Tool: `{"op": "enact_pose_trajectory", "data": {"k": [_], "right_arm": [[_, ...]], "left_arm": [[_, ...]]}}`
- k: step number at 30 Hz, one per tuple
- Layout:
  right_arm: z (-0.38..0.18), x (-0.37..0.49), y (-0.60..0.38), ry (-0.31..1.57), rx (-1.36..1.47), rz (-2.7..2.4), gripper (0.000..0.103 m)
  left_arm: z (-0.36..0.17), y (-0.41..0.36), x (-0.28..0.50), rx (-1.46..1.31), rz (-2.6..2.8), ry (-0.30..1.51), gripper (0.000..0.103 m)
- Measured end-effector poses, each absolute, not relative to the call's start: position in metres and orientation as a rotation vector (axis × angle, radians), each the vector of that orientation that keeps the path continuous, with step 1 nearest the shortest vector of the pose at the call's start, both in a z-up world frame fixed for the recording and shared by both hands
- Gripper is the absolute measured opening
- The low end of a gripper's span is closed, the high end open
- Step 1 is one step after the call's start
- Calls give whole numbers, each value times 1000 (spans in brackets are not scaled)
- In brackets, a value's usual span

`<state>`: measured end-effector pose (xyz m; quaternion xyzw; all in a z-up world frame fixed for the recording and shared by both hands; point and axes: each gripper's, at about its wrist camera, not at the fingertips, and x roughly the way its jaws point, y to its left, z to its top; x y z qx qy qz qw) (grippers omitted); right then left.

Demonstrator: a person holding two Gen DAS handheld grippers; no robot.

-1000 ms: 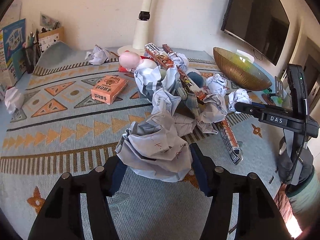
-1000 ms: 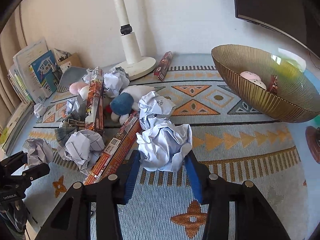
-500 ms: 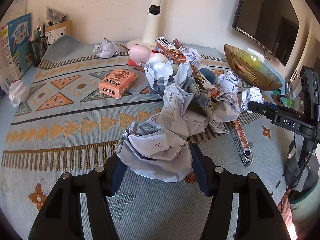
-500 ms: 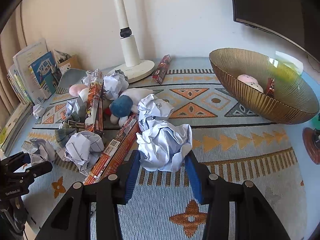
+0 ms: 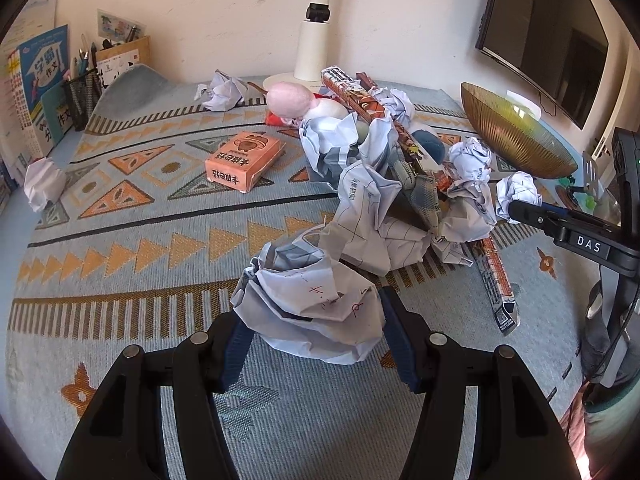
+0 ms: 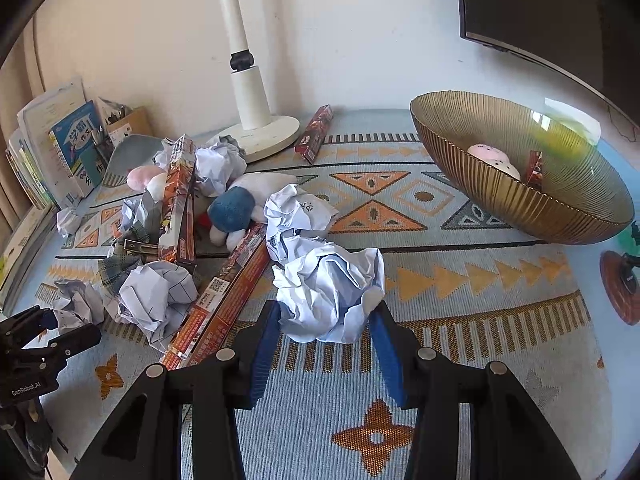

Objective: Organize objects
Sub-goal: 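Grasp a crumpled paper ball with the left tool while the right tool grasps another, then carry both paper balls to the gold bowl and release them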

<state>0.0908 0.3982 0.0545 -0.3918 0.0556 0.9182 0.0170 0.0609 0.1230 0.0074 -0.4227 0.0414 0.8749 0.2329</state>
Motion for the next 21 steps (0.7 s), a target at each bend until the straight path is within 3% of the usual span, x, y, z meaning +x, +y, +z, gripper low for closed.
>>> {"op": "enact_pose_trajectory", "data": {"k": [15,21], "right_arm": [[65,101,398,169,-1117,2920,45],[89,115,402,185,-1048,3003,44]], "left_arm": [[11,123,63,-1146,2437,124,57],[67,133,63,-1019,2360,-9,56]]}}
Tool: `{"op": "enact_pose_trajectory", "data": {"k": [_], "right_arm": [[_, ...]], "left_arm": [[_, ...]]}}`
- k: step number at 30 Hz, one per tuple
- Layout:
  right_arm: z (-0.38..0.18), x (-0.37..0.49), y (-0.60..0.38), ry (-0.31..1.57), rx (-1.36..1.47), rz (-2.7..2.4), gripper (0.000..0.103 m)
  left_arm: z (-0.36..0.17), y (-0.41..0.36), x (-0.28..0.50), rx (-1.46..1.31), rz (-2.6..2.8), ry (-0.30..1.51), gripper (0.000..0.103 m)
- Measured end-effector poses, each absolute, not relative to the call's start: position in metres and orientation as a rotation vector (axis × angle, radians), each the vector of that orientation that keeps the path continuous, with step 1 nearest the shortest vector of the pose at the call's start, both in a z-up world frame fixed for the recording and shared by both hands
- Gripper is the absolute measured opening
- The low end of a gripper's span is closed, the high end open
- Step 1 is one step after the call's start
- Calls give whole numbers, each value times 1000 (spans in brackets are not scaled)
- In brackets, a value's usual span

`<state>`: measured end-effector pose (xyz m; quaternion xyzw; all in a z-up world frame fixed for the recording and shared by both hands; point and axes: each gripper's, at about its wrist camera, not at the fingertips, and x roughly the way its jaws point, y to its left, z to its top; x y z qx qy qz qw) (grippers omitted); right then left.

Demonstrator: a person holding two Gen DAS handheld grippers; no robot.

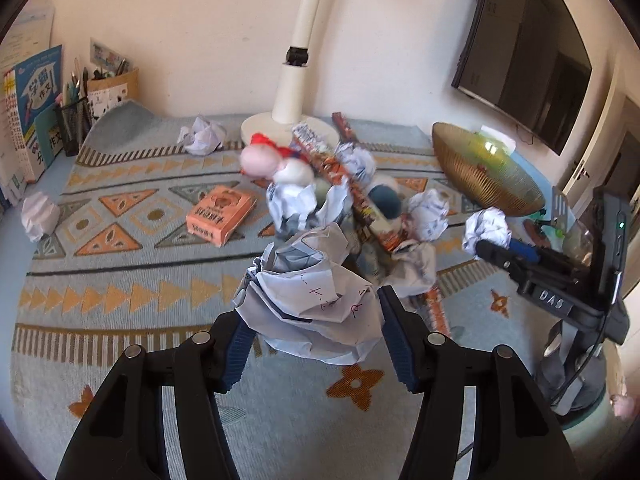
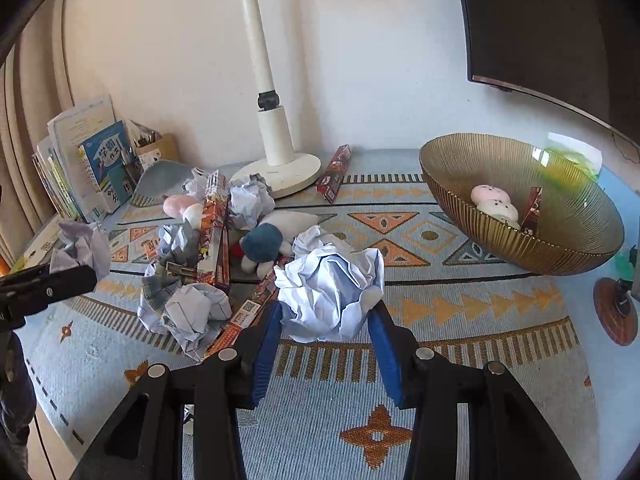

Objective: Organize objects

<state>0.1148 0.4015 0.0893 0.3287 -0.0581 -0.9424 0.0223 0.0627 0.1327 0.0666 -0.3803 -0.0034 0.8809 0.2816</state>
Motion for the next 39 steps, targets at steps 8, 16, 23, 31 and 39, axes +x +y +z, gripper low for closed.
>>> {"op": "enact_pose_trajectory", "data": {"k": [8,16,23,31,39], "right_arm": [[170,135,490,-332,771,-3106,44],[159,99,579,-504,953,-3197,46],[153,111,604,-558,1029,-3194,72],[137,144,508,-382,1070,-3043,87],[65,118,438,-310,1242,-2948,87]], "left_arm": [[163,251,49,-772,2197,109,56],[145,403,-3,-874,2052,175,58],[127,434,-28,-953,2076,129,82],[147,335,27,-870,2187,78,85],[95,153,63,-986,2493,-54,102]]}}
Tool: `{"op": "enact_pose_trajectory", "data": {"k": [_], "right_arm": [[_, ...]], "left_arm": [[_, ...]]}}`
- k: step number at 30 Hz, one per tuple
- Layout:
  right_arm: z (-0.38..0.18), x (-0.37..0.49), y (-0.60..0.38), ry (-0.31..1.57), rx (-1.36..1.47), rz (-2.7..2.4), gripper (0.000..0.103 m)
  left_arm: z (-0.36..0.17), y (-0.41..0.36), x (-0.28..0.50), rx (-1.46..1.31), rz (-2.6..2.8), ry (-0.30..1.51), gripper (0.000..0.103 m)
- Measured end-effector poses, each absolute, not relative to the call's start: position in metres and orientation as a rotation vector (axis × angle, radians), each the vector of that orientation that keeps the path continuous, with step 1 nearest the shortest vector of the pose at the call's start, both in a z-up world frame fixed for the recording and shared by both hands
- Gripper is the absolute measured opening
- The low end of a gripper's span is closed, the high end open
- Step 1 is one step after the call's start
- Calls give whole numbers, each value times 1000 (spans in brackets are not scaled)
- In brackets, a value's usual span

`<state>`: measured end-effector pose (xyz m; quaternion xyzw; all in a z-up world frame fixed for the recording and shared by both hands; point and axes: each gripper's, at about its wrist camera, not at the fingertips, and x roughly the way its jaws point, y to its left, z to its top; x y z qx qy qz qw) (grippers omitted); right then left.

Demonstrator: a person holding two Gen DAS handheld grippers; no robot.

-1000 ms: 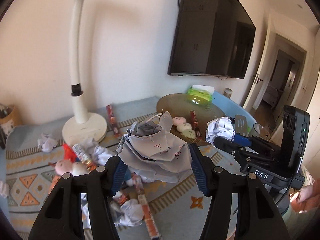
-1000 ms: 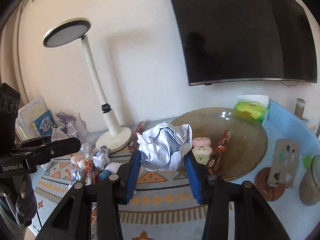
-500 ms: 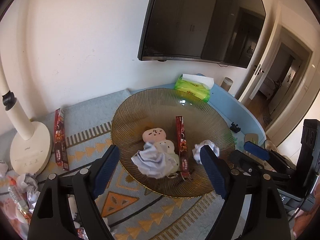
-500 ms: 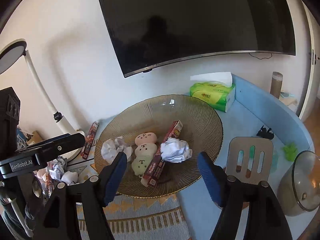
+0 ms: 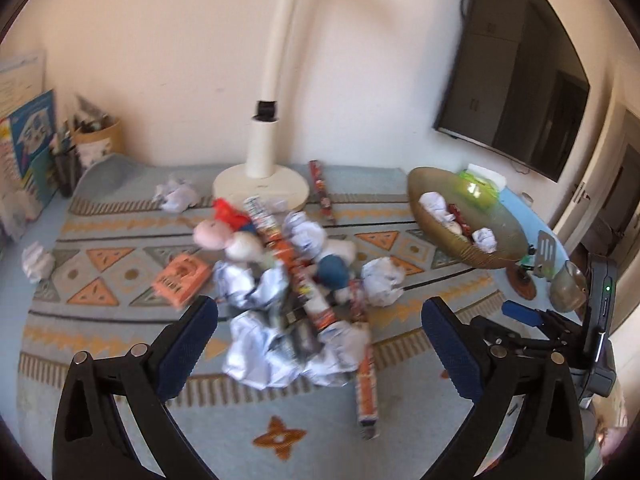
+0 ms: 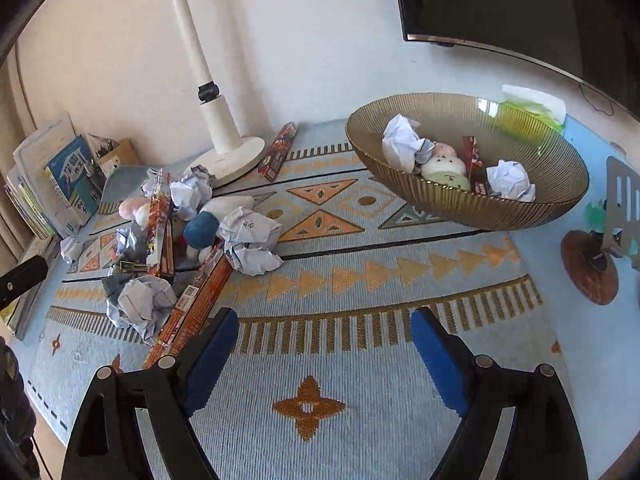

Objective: Organize objects

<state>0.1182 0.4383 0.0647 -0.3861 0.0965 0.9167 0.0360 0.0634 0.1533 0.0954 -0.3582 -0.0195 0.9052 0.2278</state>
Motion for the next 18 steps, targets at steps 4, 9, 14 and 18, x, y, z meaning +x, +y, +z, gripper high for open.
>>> {"op": "enact_pose_trajectory", "data": {"k": [4,9,14,18], "right_arm": [[48,103,431,236,-1241,2725,87],[41,101,447,373,-1280,2733,87],[43,102,446,361,-1255,2728,87],[43,102,442,333,-1267,2734,87]], "left_arm": [[51,74,53,-1138,2720,-127,102],[11,30,39,-1275,2803,-260,102],[4,28,34,-1322,2781,-296,102],[-2,35,33,-1366,2751,-250,102]]}}
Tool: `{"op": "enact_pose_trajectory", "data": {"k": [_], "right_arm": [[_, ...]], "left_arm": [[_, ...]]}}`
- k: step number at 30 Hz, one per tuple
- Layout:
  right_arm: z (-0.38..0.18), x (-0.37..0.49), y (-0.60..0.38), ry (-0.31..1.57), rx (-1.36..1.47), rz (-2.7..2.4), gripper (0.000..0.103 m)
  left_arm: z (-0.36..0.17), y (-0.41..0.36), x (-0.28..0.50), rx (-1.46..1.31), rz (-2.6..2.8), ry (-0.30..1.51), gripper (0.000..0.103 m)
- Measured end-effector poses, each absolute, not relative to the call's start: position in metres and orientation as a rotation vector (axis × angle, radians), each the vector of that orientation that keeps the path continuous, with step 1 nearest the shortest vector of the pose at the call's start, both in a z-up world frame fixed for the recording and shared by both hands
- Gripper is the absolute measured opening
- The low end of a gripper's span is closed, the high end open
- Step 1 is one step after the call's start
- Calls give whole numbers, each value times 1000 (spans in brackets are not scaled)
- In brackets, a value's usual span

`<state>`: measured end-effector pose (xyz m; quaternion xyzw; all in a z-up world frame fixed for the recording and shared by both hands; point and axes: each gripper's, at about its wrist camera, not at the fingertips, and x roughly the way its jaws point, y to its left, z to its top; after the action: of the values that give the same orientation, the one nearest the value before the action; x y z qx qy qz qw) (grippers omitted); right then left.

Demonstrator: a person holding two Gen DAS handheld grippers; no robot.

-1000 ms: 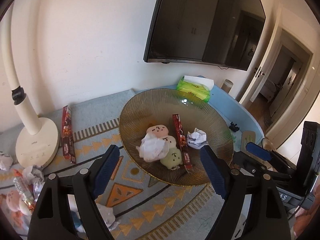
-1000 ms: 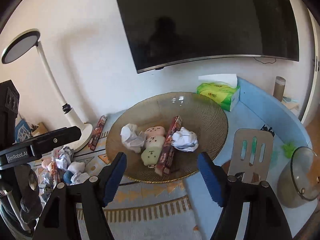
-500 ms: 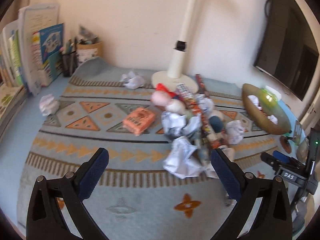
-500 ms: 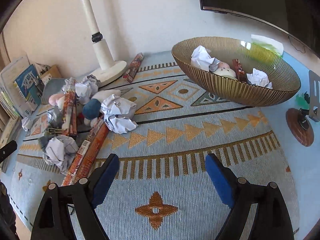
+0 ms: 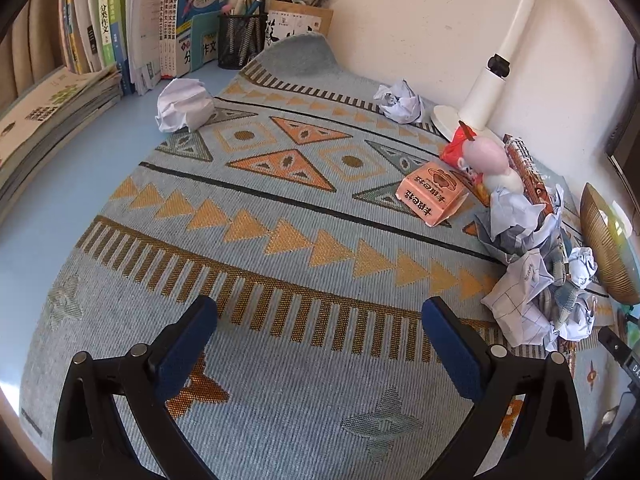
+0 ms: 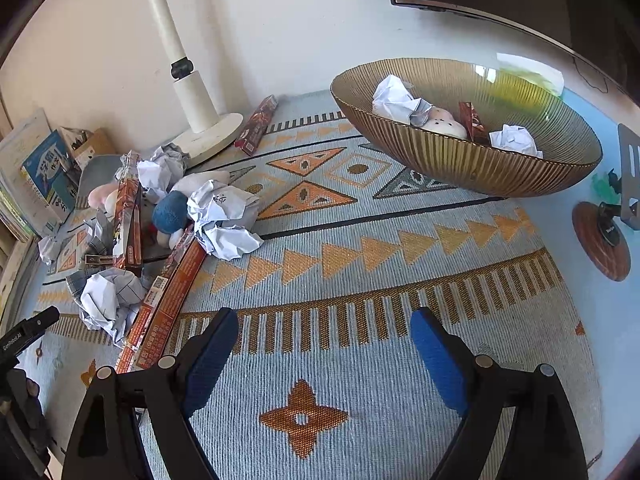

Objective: Organize objects

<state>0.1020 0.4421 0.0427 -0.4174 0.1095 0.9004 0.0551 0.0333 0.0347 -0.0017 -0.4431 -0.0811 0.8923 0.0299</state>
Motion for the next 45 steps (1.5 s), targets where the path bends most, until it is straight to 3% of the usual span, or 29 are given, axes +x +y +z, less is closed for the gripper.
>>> {"op": "enact_pose_trajectory", "data": {"k": [7,25,45], "right_arm": [[42,103,445,348,-1261,2732,87],[41,104,445,367,-1260,2738,87],[37,103,444,372,-1291,2736,87]], "left_arm": [[-5,51,34,-1401,2755,-109,102],[-12,57,31,-1437,2774,-9,102],[-13,57,33,-1441,2776,-3,102]]}}
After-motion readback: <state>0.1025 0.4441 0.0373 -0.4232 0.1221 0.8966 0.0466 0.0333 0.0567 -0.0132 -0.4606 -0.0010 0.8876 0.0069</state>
